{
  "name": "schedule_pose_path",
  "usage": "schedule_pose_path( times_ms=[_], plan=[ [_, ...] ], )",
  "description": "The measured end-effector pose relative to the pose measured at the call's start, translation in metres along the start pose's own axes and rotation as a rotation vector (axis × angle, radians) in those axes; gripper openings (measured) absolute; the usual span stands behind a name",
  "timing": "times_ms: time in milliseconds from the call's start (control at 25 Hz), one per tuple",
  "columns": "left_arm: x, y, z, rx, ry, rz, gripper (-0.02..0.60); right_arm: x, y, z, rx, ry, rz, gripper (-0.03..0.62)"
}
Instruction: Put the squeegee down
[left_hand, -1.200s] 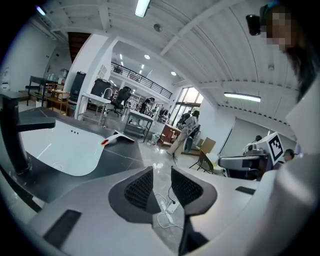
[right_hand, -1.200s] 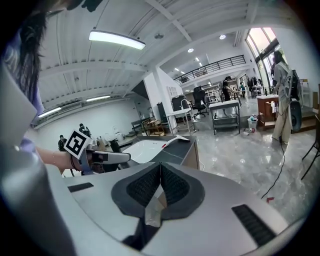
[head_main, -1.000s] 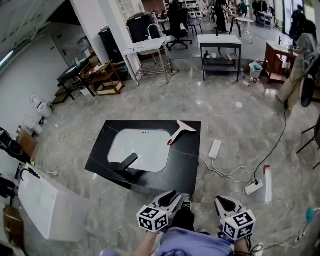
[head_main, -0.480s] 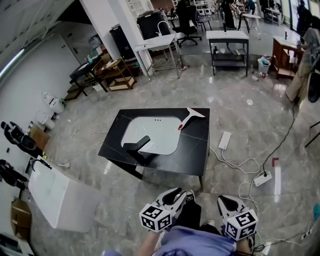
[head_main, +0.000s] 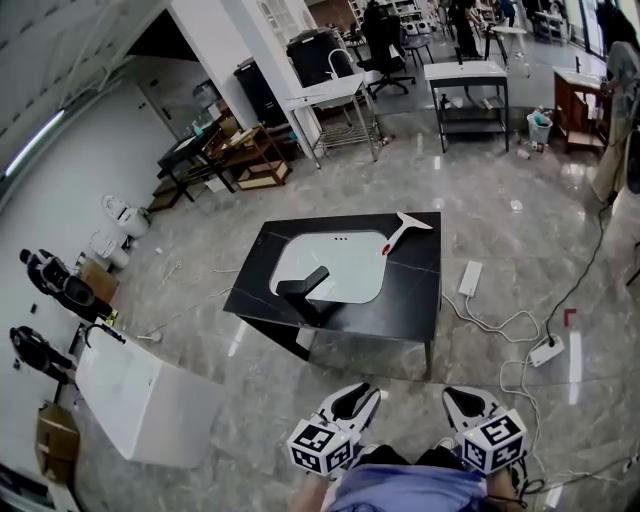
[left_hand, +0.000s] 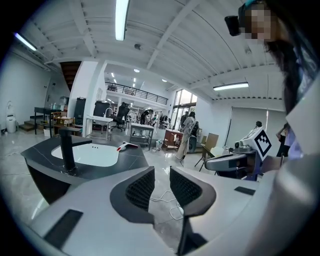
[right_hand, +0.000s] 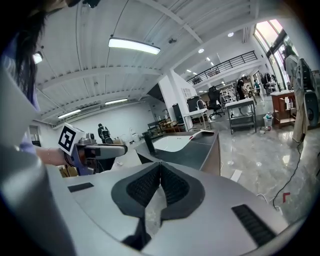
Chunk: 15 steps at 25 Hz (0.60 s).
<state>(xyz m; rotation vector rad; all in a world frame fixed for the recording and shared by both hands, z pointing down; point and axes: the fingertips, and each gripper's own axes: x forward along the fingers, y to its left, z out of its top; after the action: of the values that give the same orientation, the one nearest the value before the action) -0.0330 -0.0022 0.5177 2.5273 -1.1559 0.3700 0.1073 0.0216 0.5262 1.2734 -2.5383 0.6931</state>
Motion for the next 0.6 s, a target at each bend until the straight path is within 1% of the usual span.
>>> schedule_pose_path(
  times_ms=[160,280,440,600],
  plan=[
    [-0.030,0.000,0.007,0.043,-0.004,-0.006,0.106,0.006,0.023,0.005,-0.010,0.005,0.005,0.018],
    [-0.055,0.008,0.001,0.079,0.009,0.005,0.106,0.018,0.044,0.005,-0.003,0.004,0.022,0.018],
    [-0.095,0.033,-0.012,0.065,0.014,0.030,0.106,0.042,0.079,-0.007,-0.006,0.036,0.029,0.018],
    [-0.133,0.051,-0.028,0.058,0.020,0.035,0.106,0.052,0.118,-0.024,0.002,0.069,0.027,0.018]
  ],
)
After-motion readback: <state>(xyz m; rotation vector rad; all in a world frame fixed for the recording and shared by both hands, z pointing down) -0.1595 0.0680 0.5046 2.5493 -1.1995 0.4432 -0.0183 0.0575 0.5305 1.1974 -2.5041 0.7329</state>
